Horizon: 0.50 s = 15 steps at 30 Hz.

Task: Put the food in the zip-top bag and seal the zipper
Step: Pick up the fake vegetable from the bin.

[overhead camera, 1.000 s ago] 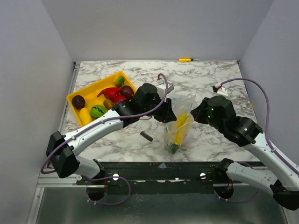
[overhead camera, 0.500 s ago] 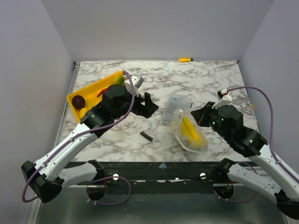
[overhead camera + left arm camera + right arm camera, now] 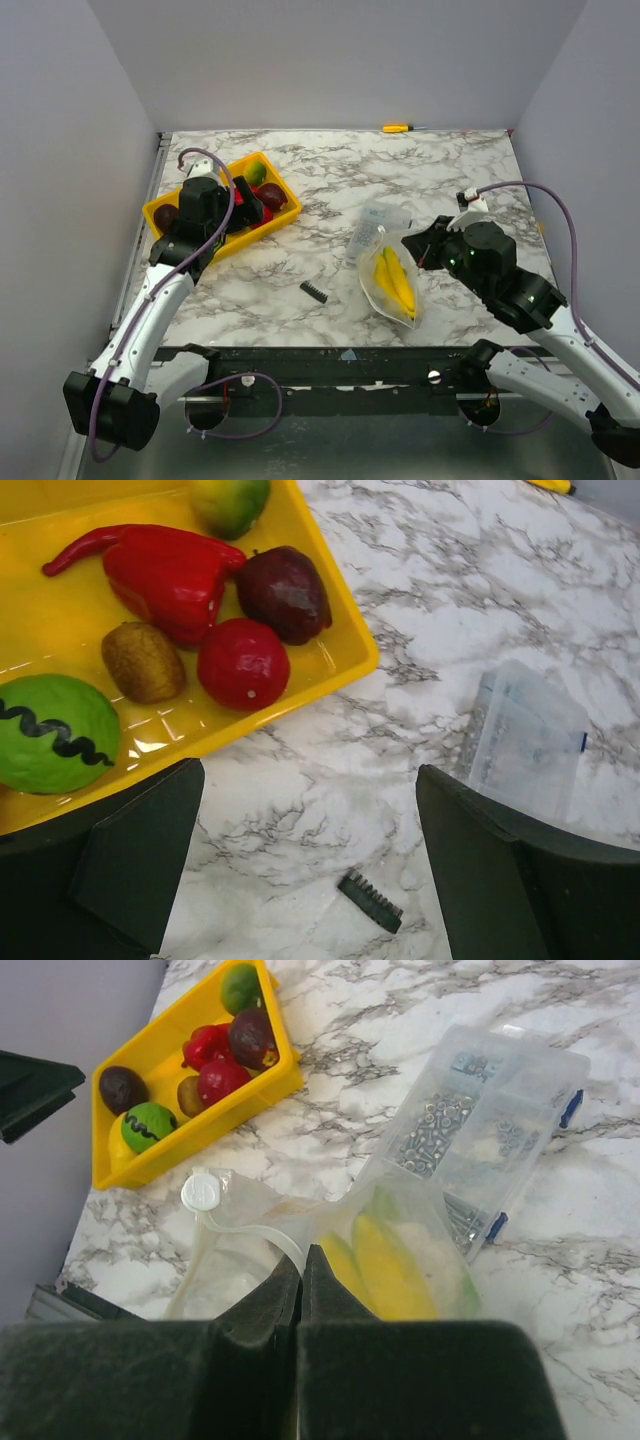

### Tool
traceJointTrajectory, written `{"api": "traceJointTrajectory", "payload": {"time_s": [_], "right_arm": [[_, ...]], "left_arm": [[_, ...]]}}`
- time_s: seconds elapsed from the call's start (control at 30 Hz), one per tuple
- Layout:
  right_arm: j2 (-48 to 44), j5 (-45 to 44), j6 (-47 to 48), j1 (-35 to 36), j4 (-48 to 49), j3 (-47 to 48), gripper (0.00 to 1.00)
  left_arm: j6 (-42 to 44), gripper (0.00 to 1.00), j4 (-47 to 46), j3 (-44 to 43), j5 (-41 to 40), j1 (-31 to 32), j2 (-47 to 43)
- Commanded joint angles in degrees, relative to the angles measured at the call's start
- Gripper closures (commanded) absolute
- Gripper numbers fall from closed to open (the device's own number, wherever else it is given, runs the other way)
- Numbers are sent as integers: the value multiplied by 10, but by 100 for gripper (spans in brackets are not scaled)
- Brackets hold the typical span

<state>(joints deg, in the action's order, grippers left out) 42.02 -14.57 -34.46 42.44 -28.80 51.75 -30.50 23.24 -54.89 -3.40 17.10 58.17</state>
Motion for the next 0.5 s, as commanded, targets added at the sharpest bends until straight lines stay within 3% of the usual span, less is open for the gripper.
{"api": "traceJointTrajectory", "payload": {"time_s": [0.0,0.17,0.3,0.47], "right_arm": [[13,28,13,2,24,12,100],[27,15,8,3,3,26,100],[31,20,8,2,-8,33,100],[26,19,5,2,-4,25,100]], "left_arm": [[-51,11,4,5,-8,-60,19],[-138,11,19,-42,-29,-102,108],[-235,12,-24,-48,-33,-117,177],[-265,15,-25,-128,-53,-123,284]]}}
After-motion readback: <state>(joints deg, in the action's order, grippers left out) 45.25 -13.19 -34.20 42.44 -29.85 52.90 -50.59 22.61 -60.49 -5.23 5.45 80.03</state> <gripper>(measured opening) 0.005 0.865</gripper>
